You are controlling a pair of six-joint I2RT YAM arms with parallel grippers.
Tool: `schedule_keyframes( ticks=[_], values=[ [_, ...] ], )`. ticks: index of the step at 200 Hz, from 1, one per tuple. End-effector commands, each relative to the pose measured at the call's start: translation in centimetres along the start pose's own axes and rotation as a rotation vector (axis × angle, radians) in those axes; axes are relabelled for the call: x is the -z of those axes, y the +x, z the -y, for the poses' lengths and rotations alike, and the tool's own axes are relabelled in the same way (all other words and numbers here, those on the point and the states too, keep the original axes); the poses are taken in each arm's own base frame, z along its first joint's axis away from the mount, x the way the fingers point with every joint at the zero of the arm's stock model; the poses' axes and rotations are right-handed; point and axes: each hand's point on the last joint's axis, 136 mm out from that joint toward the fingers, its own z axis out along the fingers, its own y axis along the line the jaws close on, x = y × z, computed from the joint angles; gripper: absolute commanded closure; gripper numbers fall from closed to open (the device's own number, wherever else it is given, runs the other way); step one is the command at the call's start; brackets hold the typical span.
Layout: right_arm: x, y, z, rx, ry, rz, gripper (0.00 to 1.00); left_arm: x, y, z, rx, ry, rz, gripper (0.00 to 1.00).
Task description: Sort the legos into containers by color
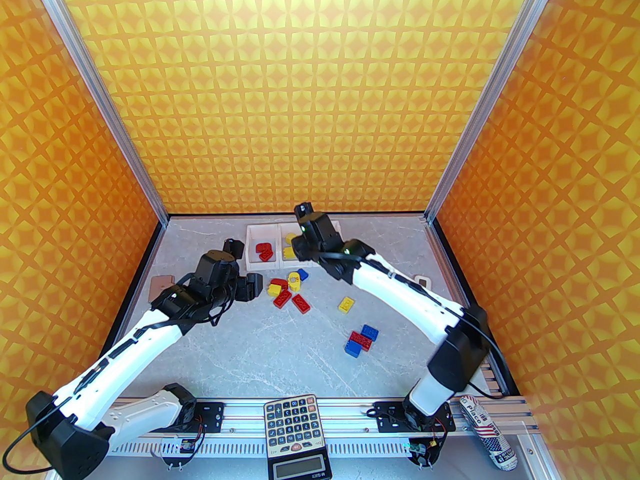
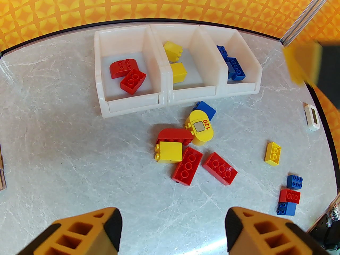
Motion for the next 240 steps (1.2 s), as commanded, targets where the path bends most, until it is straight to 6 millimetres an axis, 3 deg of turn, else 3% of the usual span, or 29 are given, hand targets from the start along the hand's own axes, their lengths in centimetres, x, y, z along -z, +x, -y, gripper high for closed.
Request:
schedule_keyframes(
  ticks=[1, 68, 126, 142, 157, 190, 204, 240],
  values=[
    [-2.0, -0.5, 0.8, 0.017, -0.008, -0.024, 0.71, 1.3, 0.3, 0.4, -0.034, 0.020, 0.001, 0.31],
    [-8.8, -0.6, 1.8, 0.019, -0.032, -0.100, 0.70, 2.2, 0.8, 0.6, -0.058, 0.031, -0.003, 0.31],
    [-14.5, 1.7, 2.2, 0.014, -0.011, -0.179, 0.67, 1.7, 1.6, 1.3, -0.087, 0.037, -0.049, 0.30],
    [-15.7, 2.4, 2.5, 0.010, -0.007, -0.202, 0.63, 1.7, 1.7, 1.5, -0.087, 0.042, -0.046, 0.30],
    [-16.5, 2.9, 2.8, 0.004, -0.004, -0.215, 0.51, 1.7, 1.7, 1.5, -0.088, 0.043, -0.045, 0.30],
    [-16.9, 3.5, 3.5, 0.013, 0.008, -0.247, 0.38, 1.6, 1.8, 1.5, -0.094, 0.044, -0.050, 0.27],
    [-16.0, 2.5, 3.5, 0.016, 0.006, -0.226, 0.37, 1.4, 2.0, 1.4, -0.095, 0.040, -0.054, 0.27],
    [-13.3, 2.5, 3.7, 0.015, -0.009, -0.209, 0.37, 0.7, 2.1, 1.5, -0.086, 0.041, -0.057, 0.26]
  ],
)
